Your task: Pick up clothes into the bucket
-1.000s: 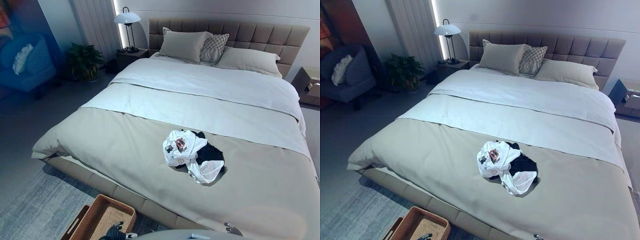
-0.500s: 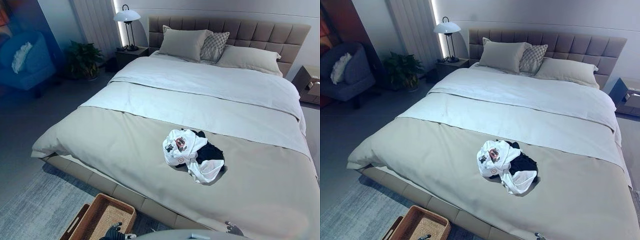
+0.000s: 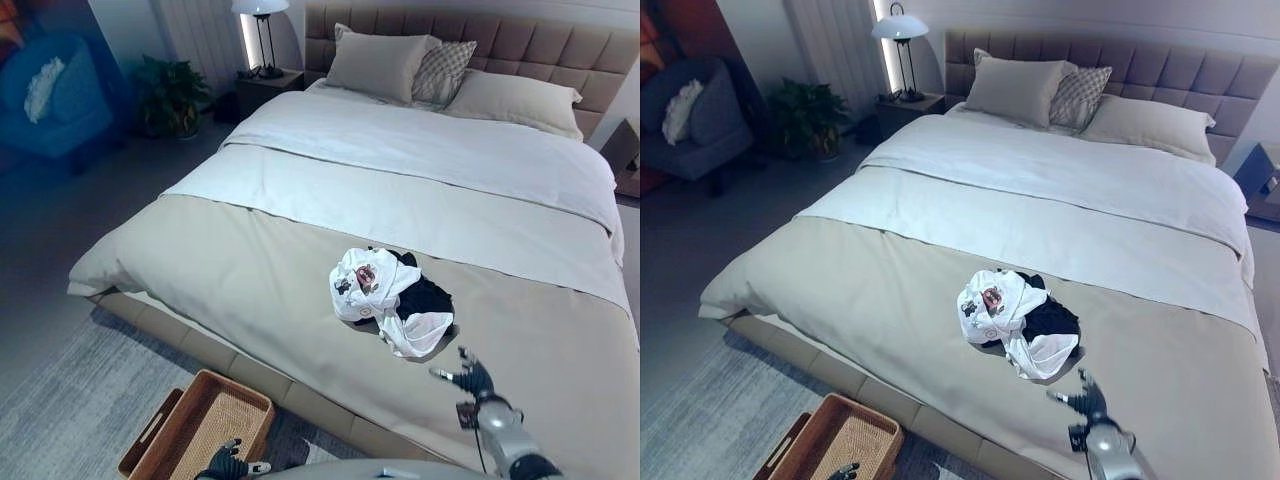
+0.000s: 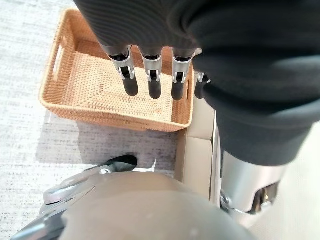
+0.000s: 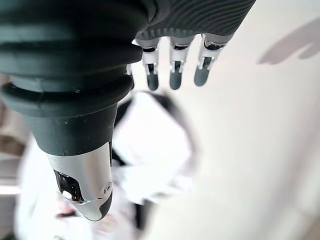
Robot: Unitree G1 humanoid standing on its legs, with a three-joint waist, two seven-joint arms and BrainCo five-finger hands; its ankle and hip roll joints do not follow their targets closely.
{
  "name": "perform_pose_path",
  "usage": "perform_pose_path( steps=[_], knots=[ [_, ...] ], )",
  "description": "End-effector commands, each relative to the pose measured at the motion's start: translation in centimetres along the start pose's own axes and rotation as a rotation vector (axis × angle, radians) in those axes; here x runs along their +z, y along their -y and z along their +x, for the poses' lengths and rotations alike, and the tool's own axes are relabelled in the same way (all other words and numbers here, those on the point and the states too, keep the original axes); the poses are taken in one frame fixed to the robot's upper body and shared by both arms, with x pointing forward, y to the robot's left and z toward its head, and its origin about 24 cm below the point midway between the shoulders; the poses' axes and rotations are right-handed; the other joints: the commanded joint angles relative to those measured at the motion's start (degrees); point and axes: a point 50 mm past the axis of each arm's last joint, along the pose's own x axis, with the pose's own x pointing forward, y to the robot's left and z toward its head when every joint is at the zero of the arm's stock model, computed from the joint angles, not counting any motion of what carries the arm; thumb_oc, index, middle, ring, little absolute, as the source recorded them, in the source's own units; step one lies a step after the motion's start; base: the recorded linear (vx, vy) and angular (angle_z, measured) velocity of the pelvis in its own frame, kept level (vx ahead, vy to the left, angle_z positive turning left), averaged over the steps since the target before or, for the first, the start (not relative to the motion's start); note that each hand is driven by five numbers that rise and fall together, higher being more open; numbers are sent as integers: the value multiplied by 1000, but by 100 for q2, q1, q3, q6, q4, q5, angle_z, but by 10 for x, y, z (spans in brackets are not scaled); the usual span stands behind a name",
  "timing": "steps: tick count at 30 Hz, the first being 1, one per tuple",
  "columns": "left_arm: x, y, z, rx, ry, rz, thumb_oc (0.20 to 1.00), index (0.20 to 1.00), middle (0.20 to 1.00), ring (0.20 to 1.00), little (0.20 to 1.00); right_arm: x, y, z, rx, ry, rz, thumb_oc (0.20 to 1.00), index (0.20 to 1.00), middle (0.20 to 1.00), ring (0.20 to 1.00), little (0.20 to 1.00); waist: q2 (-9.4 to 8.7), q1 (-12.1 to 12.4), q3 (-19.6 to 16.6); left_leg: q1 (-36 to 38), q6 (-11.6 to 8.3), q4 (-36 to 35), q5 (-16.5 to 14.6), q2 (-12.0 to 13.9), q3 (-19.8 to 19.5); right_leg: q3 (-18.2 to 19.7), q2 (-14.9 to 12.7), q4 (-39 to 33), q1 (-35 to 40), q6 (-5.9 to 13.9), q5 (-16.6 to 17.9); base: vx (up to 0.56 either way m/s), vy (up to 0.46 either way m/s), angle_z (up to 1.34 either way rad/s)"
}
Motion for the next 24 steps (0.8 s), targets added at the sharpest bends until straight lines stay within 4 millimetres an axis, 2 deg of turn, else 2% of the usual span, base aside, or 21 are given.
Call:
perform_pose_path(
  steps=[1,7,10,12,18,22,24],
  knots=[
    [26,2,6,9,74,11,1000,1000,1000,1000,1000,85,14,20,-73,297,-26,1000,1000,1000,1000,1000,-257,115,199,-399,42,293,-81,-190,-185,-184,-403,661,-408,344,-134,-67,21,24],
    [44,-1,9,36,129,7,1000,1000,1000,1000,1000,157,34,29,-175,486,-205,1000,1000,1000,1000,1000,-233,289,474,-796,70,509,-41,-309,-399,-326,-479,825,-682,333,-140,-58,22,17],
    [60,-4,11,59,179,27,1000,1000,1000,1000,1000,191,43,30,-256,565,-310,1000,1000,1000,1000,1000,-211,368,722,-1168,96,797,-54,-397,-483,-346,-547,1041,-992,323,-156,-115,29,22],
    [70,-6,11,75,205,35,1000,1000,1000,1000,1000,205,48,32,-297,580,-356,1000,1000,1000,1000,1000,-201,430,867,-1354,102,919,-42,-442,-566,-392,-593,1160,-1146,295,-165,-80,25,15],
    [93,-20,14,149,253,-12,1000,1000,1000,1000,1000,241,76,41,-427,491,-399,1000,1000,1000,1000,1000,-190,568,1272,-1887,91,1118,56,-490,-751,-500,-671,1500,-1669,226,-206,-61,11,23],
    [114,-28,13,179,312,-65,1000,1000,1000,1000,1000,248,104,44,-499,369,-392,1000,1000,1000,1000,1000,-211,693,1615,-2363,65,1381,98,-474,-790,-494,-694,1699,-2101,191,-160,-91,-23,12],
    [125,-31,12,188,343,-82,1000,1000,1000,1000,1000,245,114,44,-531,327,-398,1000,1000,1000,1000,1000,-213,753,1767,-2567,59,1448,139,-468,-830,-489,-672,1780,-2306,176,-171,-70,-52,8]
  ],
)
